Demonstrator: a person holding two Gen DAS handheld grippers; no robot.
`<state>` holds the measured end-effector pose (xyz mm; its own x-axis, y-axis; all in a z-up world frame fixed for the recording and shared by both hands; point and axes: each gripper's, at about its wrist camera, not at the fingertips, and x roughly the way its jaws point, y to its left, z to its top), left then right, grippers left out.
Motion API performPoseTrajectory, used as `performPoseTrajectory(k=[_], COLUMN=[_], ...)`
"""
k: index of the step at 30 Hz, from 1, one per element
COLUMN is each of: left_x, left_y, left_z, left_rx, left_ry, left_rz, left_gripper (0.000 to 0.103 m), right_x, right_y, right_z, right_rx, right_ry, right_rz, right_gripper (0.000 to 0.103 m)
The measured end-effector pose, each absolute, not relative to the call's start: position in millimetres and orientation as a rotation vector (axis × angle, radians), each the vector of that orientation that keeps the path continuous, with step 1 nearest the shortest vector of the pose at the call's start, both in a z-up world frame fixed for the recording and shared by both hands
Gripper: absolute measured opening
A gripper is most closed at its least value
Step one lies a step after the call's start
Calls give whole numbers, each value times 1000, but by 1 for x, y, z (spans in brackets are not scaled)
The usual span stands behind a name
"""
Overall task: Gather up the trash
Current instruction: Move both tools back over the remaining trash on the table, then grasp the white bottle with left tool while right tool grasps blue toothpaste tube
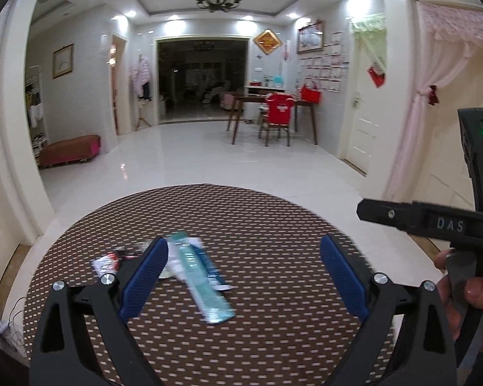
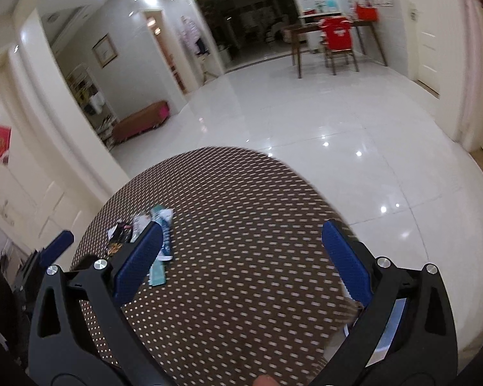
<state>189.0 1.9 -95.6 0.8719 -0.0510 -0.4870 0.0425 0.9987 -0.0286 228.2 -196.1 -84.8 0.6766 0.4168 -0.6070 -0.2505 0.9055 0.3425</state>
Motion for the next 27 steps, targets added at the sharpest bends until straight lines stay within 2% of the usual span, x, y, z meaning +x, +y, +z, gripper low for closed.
performPoseTrajectory(k=[11, 13, 18, 19, 20, 22, 23, 24, 27], left_x=[216, 217, 225, 227, 229, 234, 239, 244, 261], left_y=[87, 100, 110, 112, 114, 115, 114, 113, 106], left_z=[-125, -133, -151, -153, -154, -155, -155, -155, -156], left_rx=[-43, -33, -40, -39, -36, -28, -20, -13, 5], left_ry=[591, 602, 650, 654, 659, 666, 669, 671, 694], left_rz=[107, 130, 156, 156, 155, 149, 145, 140, 106], left_gripper=[93, 93, 93, 93, 93, 93, 93, 93, 93], right_x=[261, 266, 281, 283, 284, 284, 285, 286, 288], right_y=[-88, -71, -25, -19, -12, -5, -5, -5, -8], right_z=[-127, -136, -169, -173, -179, -184, -185, -185, -189], right_rx=[77, 44, -54, -69, -99, -122, -119, -124, -144], right_ry=[825, 840, 917, 927, 935, 914, 913, 907, 893], right_rz=[523, 550, 595, 598, 590, 577, 575, 562, 530], right_gripper=[95, 87, 54, 50, 40, 36, 29, 16, 15])
